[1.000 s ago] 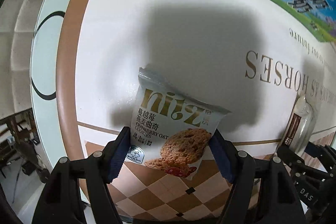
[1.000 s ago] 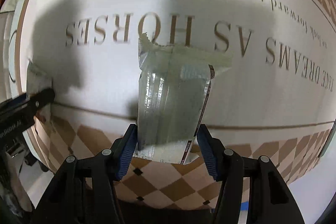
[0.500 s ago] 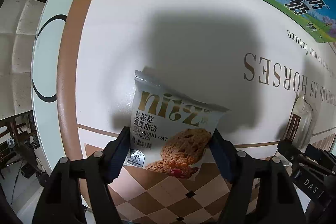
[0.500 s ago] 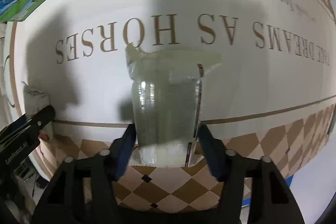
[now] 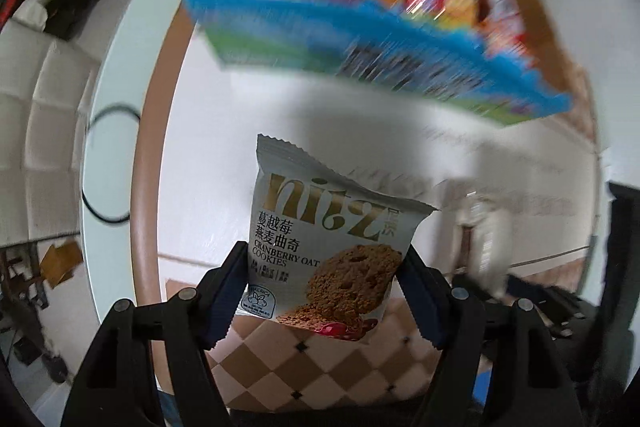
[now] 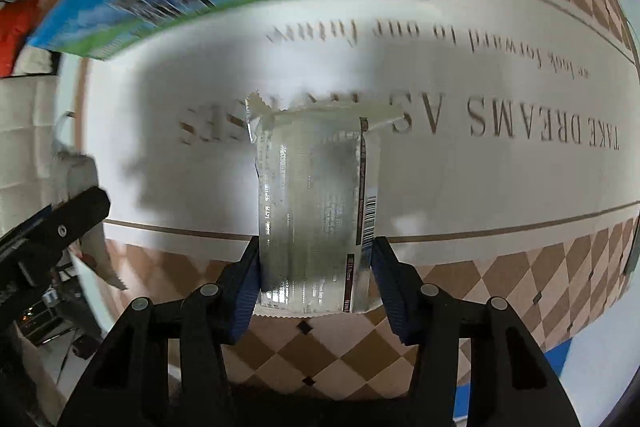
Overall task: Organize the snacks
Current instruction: 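Carry both held packets over the box and lower them inside, then open both grippers and withdraw them from the box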
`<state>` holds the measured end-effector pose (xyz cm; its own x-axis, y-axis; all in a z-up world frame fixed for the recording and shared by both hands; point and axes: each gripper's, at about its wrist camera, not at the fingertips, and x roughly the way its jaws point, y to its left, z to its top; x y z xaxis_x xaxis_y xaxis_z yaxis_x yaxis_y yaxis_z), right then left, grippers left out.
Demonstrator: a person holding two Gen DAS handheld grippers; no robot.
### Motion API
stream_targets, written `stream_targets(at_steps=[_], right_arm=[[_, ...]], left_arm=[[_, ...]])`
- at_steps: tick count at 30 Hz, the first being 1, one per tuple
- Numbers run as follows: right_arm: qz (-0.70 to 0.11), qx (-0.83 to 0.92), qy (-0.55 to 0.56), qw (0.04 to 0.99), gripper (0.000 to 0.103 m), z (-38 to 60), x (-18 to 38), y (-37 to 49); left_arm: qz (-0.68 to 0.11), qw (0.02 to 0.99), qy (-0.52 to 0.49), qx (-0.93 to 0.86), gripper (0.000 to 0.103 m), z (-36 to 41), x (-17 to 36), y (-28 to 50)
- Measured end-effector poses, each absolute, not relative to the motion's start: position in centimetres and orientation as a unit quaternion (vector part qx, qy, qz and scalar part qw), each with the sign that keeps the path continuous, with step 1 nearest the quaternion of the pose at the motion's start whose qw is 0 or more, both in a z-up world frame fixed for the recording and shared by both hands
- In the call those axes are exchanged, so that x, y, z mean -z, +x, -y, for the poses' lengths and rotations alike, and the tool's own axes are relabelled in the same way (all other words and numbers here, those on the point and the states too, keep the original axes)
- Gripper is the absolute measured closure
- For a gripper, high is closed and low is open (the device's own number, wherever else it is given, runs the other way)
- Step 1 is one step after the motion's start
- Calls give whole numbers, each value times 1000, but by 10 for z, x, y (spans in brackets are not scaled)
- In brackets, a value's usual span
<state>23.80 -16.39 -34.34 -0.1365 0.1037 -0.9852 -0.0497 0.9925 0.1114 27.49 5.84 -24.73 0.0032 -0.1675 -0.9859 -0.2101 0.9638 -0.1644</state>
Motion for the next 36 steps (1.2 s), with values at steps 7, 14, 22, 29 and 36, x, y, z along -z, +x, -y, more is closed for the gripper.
stream_targets(at_steps=[7,14,22,29,36], right_arm=[[-705,-111,57,699,47,159,252,273],[-653,-108,71,746,47,128,207,374],[-668,-85,52,738,47,109,259,461],[-684,-81,28,725,47,105,306,494],[-690,-96,27,717,45,101,326,507]], left_arm=[[-668,727,-153,23,32,-58,188,334],[-663,729,-168,31,32,-76,197,424],[-711,671,-208,36,32,-86,264,502],[-734,645,-209,35,32,-80,299,529],[-756,618,-211,47,32,-70,321,533]])
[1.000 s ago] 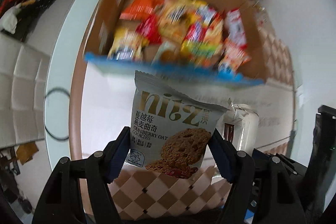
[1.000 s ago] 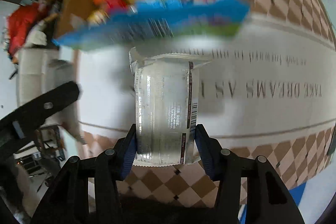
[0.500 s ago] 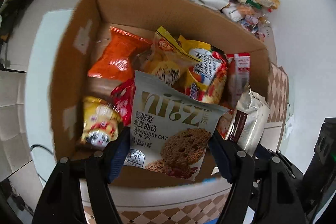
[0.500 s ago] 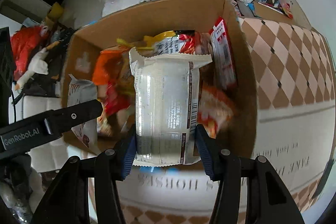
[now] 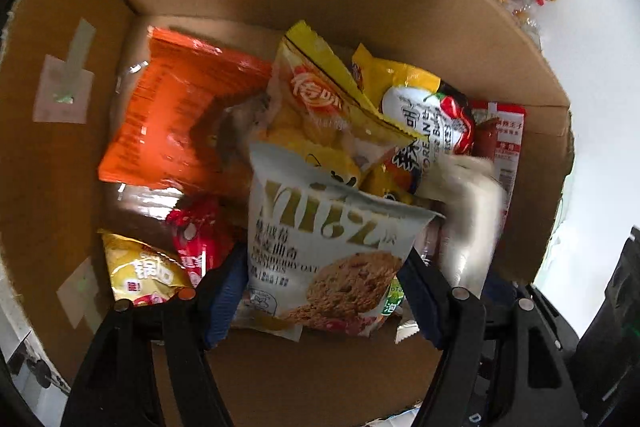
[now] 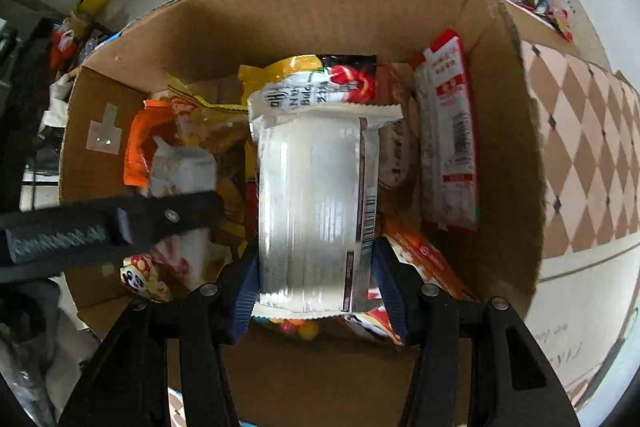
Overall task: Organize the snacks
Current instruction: 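Open both grippers and withdraw them from the box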
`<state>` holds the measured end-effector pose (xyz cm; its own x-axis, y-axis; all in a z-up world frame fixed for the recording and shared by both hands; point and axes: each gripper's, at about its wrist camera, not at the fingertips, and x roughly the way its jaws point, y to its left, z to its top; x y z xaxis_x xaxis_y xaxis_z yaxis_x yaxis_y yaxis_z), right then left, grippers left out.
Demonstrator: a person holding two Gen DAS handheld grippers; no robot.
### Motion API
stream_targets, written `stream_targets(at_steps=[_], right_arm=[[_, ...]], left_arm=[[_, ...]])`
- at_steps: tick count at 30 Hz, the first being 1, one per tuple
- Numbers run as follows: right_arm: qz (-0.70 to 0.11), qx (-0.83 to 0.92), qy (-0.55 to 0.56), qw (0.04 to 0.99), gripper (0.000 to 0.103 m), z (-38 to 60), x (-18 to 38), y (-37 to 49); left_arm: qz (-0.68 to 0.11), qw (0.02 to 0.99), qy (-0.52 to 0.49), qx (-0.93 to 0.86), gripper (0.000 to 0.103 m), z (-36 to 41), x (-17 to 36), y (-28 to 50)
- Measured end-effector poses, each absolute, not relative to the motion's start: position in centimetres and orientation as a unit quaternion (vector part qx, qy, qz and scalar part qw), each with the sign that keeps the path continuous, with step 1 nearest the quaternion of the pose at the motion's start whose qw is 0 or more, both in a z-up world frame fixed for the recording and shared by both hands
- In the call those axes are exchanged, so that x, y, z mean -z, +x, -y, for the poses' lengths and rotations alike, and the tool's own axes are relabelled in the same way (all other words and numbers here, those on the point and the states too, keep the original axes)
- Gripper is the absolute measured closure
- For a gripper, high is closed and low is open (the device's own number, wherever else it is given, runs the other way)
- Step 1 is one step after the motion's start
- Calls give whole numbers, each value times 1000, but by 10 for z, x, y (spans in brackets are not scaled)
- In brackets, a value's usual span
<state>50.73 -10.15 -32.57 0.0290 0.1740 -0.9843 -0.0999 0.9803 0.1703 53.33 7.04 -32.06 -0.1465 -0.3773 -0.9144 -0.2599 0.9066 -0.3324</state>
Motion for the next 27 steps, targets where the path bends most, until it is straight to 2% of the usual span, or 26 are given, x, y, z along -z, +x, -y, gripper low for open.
stream_targets(at_steps=[2,6,11,14,27], right_arm=[[-698,-107,19,708,44,98,329,510],[-701,-105,-1,706,15,94,332,511],[-699,-94,8,709,14,98,328,510],[-696,-80,5,714,13,103,325,507],[-663,-46,-8,747,11,120,288,474]], left_arm=[[-764,608,-209,55,32,-68,325,532],[-758,617,-206,51,28,-69,322,529],[-737,644,-200,38,25,-75,305,522],[-726,662,-183,32,20,-77,291,514],[-665,738,-114,7,20,-82,242,471]])
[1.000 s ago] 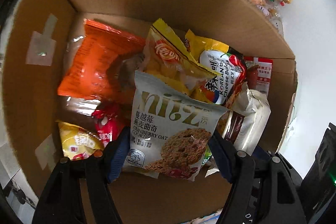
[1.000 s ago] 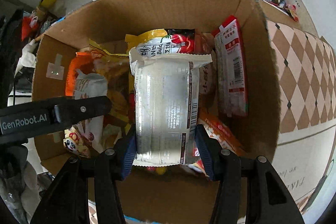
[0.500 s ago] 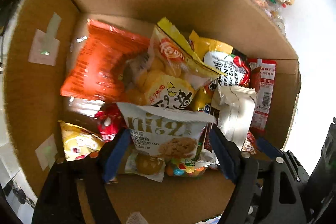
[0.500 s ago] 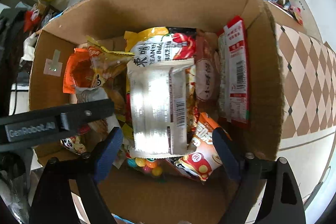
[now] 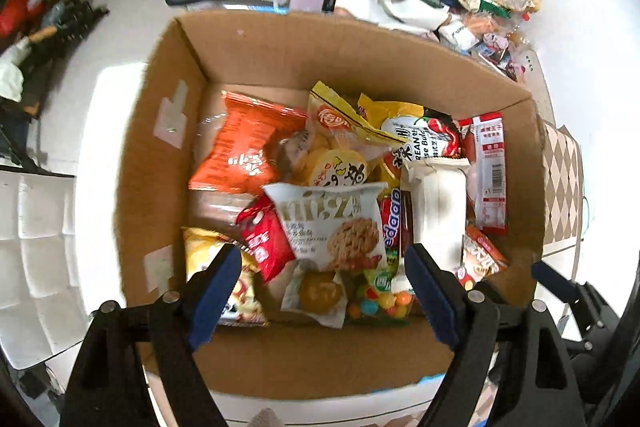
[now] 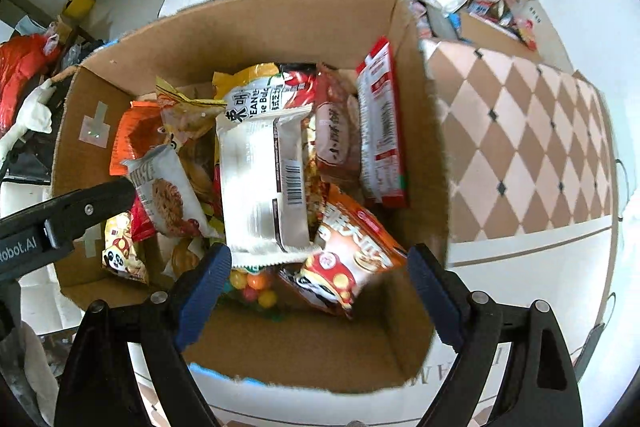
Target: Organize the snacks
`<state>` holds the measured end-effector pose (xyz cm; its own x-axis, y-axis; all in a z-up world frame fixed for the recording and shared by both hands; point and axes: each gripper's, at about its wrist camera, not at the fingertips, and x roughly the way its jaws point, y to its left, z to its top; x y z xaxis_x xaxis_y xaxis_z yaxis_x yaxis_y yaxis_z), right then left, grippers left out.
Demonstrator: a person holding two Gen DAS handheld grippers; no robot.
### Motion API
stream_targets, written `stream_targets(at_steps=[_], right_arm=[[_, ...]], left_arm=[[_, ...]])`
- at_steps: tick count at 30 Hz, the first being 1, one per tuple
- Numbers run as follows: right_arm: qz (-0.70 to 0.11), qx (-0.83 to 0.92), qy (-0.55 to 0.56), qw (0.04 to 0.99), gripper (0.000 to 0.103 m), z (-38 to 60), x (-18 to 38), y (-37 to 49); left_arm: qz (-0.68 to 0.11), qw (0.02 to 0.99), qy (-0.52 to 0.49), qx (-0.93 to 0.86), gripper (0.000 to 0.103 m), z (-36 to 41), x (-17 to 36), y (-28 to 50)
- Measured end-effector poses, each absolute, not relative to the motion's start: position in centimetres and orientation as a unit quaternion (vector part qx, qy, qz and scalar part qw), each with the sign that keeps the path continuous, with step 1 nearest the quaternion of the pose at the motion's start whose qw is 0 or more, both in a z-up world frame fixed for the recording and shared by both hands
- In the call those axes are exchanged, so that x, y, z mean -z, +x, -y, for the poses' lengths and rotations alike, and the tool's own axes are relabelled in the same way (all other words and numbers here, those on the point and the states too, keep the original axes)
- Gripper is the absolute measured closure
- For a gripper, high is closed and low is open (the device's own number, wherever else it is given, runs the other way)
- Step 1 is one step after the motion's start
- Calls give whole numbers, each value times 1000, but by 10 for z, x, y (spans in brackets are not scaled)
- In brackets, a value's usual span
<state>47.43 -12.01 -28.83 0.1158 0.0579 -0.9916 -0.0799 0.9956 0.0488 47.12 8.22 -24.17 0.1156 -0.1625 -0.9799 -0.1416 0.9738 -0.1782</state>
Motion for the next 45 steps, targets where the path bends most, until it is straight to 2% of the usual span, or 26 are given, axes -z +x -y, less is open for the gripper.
stream_targets(at_steps=[9,27,38,45], right_arm=[[-616,-38,-11,787,9,132,235,425],[-522,-69,8,850,9,146,102,282],[-477,-82,4,875,9,155,30,212],[-459,-88,-12,884,9,153,4,187]], left_arm=[[-613,785,-90,-11,20,-74,199,419],[-505,860,-69,-42,20,-62,80,286],[-478,875,-63,-48,20,-55,37,227],[-461,885,-52,-43,20,-46,18,206]])
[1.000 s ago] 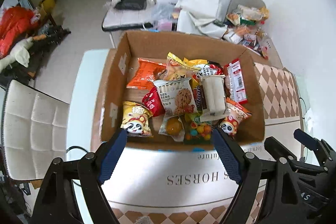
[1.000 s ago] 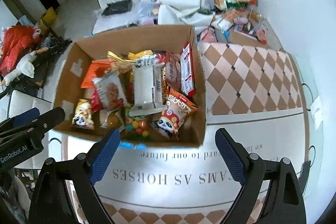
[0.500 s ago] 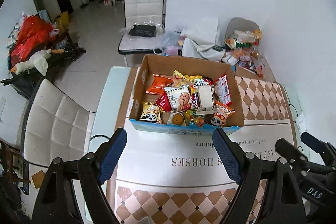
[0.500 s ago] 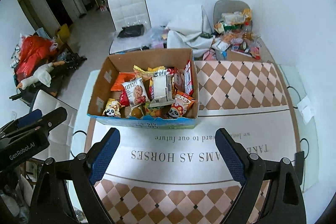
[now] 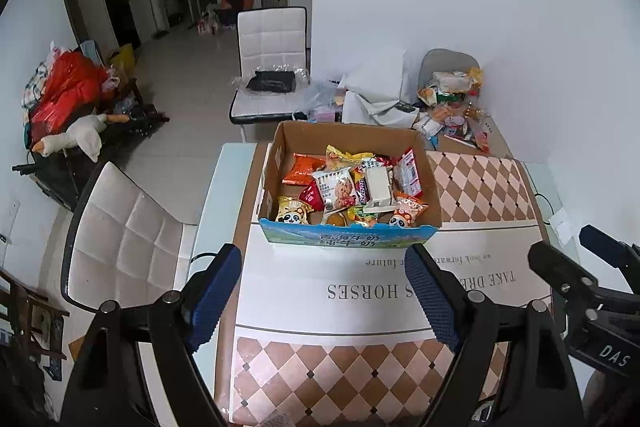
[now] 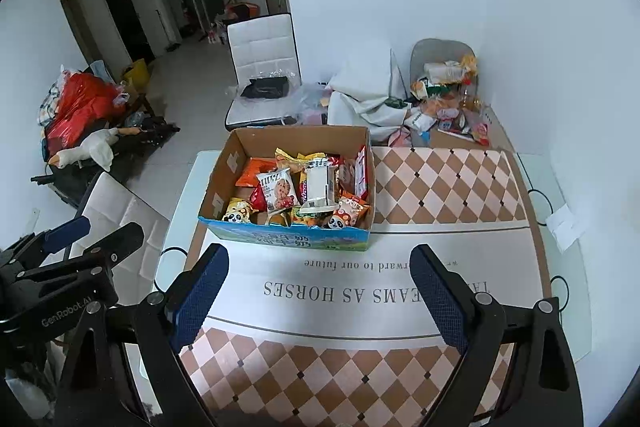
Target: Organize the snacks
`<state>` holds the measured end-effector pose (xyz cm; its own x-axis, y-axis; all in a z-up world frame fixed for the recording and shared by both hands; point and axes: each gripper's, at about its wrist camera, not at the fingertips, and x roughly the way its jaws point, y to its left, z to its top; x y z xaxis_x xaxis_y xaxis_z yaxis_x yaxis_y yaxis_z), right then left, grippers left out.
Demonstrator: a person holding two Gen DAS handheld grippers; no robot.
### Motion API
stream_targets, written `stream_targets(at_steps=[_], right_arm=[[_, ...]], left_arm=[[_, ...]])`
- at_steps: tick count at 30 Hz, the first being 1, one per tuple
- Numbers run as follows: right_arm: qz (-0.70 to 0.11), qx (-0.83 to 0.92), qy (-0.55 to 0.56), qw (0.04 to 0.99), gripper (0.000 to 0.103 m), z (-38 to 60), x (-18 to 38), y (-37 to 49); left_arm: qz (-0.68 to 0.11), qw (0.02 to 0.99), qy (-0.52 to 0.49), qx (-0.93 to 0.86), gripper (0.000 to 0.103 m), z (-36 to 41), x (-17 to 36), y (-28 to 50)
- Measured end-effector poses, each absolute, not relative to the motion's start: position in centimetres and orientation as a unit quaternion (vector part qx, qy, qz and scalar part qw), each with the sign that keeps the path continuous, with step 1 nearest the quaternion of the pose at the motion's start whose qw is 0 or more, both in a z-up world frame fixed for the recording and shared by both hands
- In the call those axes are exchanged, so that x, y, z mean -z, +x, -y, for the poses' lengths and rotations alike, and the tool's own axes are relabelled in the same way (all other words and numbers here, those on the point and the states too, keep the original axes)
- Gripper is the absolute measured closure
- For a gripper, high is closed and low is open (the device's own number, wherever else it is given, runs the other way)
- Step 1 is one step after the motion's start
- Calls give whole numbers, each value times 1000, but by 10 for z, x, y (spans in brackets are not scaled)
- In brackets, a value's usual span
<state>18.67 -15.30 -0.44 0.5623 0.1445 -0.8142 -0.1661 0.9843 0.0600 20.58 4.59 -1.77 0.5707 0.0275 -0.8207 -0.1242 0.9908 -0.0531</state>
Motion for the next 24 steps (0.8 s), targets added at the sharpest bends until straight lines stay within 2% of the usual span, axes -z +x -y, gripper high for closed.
stream_targets(at_steps=[10,12,24], right_arm=[[-455,-82,-13,887,9,156,-4,175],[-451,-75,-13,889,7,158,-6,175],[-429,-36,-21,902,5,162,7,206]], left_arm=[[-443,895,-47,-39,18,-42,6,199],[-446,893,-47,-39,2,-41,7,200],[-449,890,-32,-66,1,-42,37,224]])
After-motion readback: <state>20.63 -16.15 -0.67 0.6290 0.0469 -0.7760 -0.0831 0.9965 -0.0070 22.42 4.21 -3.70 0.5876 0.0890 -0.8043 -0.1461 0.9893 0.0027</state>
